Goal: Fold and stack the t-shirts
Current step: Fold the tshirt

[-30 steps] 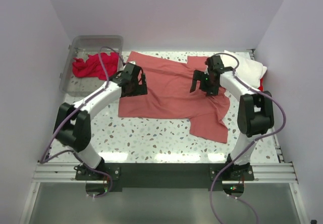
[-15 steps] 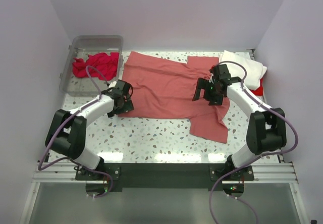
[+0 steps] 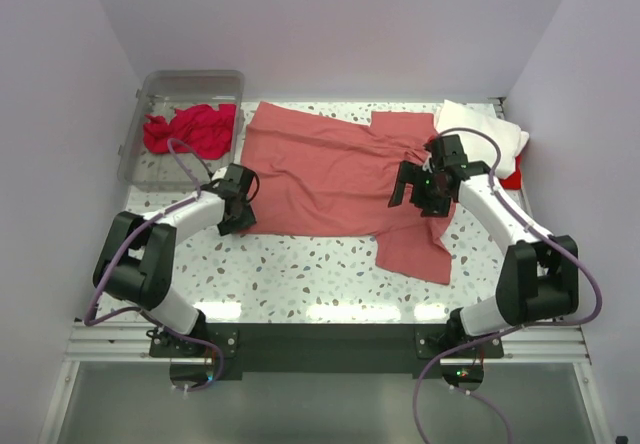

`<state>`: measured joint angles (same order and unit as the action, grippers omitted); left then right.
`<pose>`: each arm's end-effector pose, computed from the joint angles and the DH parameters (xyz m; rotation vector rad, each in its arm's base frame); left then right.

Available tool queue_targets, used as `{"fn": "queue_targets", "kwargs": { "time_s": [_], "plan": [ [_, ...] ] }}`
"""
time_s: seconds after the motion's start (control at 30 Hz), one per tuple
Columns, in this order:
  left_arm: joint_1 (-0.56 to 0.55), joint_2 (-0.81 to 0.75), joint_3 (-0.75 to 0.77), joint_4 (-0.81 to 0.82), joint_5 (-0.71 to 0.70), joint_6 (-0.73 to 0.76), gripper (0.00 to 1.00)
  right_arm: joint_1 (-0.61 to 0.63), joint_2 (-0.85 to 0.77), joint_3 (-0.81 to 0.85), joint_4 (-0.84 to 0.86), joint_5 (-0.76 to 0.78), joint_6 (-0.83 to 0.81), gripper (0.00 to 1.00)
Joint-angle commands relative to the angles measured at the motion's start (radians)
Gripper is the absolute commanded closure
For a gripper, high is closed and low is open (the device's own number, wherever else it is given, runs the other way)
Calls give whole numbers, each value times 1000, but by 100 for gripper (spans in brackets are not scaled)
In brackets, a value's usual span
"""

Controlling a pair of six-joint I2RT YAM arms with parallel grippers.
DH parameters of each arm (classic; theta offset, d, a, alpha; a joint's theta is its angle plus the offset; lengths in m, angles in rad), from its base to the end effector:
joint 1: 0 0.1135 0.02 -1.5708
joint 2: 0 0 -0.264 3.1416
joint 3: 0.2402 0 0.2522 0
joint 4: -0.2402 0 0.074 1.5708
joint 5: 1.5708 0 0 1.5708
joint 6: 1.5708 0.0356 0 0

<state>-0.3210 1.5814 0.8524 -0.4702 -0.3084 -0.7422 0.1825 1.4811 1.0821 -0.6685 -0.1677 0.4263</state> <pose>0.2735 -0.0796 0.1585 -0.6336 2.5912 0.1032 0.2920 0.0599 0.2410 0.2684 2.6671 0.4214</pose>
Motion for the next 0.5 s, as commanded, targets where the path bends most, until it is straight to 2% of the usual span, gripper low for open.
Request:
{"fn": "queue_targets", "kwargs": {
  "time_s": [0.0,0.03,0.2,0.47],
  "plan": [
    [10,5,-12,39,6,-16,49,-25,-68,-17,-45,25,9,2],
    [10,2,-13,38,5,-16,51,-29,-76,-24,-57,36,11,2],
    [13,-14,-29,24,0,-11,51,-55,-126,-57,-95,53,19,2],
    [19,-58,-49,15,17,-16,45,-57,-206,-157,-172,100,75,1]
  ]
}}
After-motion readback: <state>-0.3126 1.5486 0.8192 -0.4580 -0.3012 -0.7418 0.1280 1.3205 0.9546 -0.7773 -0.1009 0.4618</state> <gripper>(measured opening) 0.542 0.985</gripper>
